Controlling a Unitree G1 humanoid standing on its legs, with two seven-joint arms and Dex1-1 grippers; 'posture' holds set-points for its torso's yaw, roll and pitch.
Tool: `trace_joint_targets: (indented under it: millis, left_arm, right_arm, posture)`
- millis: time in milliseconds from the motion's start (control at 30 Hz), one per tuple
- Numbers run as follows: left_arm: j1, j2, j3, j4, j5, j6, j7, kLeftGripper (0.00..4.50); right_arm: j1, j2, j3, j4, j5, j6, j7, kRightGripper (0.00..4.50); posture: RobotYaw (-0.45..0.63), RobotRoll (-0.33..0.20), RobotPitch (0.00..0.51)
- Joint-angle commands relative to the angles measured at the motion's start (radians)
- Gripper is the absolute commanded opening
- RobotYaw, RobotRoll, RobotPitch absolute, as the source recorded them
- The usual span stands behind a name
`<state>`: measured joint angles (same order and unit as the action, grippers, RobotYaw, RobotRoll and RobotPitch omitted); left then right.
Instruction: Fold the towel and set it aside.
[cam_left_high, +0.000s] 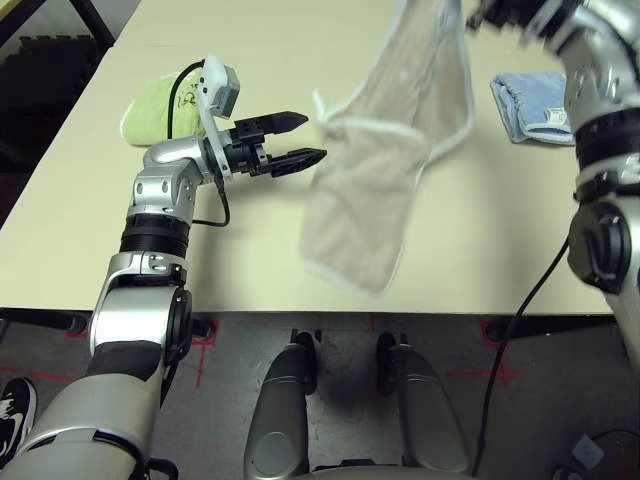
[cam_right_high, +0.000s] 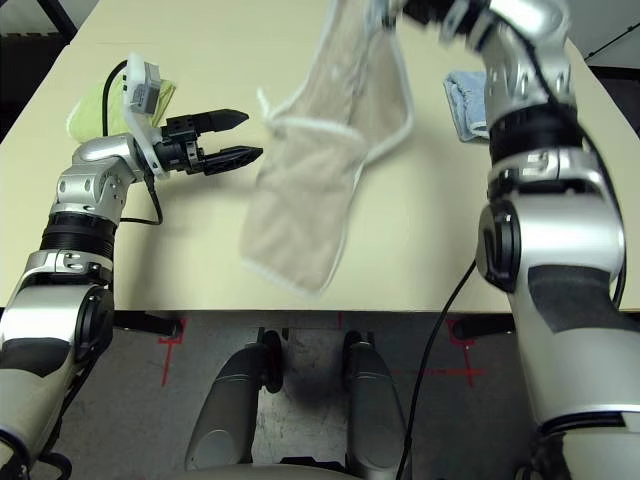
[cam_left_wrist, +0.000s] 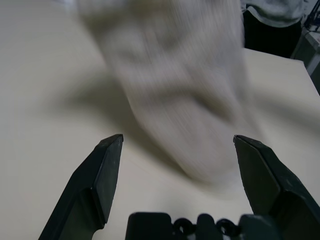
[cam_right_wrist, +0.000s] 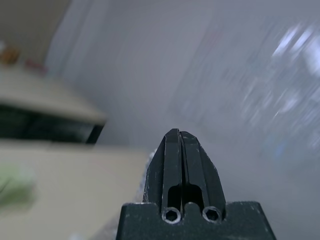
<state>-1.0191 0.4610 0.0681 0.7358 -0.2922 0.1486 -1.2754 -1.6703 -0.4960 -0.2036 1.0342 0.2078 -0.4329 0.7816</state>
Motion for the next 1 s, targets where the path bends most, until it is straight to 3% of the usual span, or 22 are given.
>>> trace_joint_targets:
  millis: [33,233,600,1000]
  left_arm:
    - [-0.009,-0.011,0.001,0.015,-0.005,-0.009,0.001,4.50]
    - [-0.048,-0.072,0.045,0.081,-0.002,-0.090,0.142,4.50]
    - [-0.215,-0.187,0.066,0.314,0.070,-0.263,0.452,4.50]
    - [-0.320,-0.290,0.063,0.438,0.114,-0.345,0.533,4.50]
  right_arm:
    - [0.037,0.006,-0.018,0.033,0.023,-0.013,0.032,0.06]
    - [0.161,0.051,-0.001,-0.039,0.041,0.042,0.102,0.06]
    - [0.088,0.027,-0.032,-0.031,0.054,0.055,0.051,0.06]
    - [0.088,0.015,-0.034,-0.042,0.067,0.073,0.042,0.06]
  posture:
    - [-0.01,0.000,0.266]
    - [-0.01,0.000,0.265]
    - [-0.03,0.000,0.249]
    - [-0.04,0.000,0.248]
